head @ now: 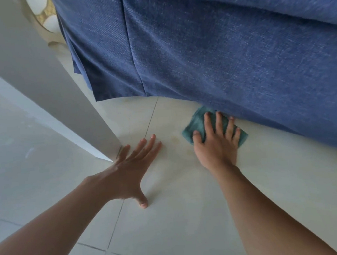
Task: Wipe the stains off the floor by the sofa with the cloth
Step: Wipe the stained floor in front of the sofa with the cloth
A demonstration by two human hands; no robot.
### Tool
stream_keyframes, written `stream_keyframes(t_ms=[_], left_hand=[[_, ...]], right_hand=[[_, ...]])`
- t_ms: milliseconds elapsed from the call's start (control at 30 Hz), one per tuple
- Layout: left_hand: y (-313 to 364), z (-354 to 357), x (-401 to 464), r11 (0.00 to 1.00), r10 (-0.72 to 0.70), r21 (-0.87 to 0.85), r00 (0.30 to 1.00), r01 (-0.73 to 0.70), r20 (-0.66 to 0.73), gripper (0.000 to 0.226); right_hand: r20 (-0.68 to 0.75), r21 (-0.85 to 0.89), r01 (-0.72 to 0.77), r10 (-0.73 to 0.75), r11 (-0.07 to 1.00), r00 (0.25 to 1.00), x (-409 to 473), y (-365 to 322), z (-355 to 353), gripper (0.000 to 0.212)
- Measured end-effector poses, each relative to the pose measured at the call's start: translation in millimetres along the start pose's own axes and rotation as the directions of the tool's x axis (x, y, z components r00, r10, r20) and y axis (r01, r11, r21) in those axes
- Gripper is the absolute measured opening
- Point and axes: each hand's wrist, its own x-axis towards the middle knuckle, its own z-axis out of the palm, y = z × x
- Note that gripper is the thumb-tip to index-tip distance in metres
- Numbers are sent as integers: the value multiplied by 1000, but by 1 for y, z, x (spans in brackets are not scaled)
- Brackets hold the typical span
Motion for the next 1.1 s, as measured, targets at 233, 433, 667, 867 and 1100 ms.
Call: stream_keyframes(t_ms=[233,433,667,867,1100], left_hand=[[-1,-1,-5,993,-20,-118,1000,17,-22,167],[-13,9,-24,990,-29,-144,986,5,-162,155],[-17,13,-29,985,-24,-172,986,-6,-167,148],[-20,14,-39,994,75,-63,979,-88,-188,125],[-12,20,-39,996,92,22,976,-90,-197,87]], right_hand=[[-9,-97,197,-198,976,980,-56,45,10,72],[-1,-28,241,-241,970,971,7,-33,8,72],[32,-5,516,-515,857,856,-31,-51,26,68],[54,17,494,-494,869,868,-79,-32,28,67],[34,66,411,-414,909,910,-143,-14,31,65]])
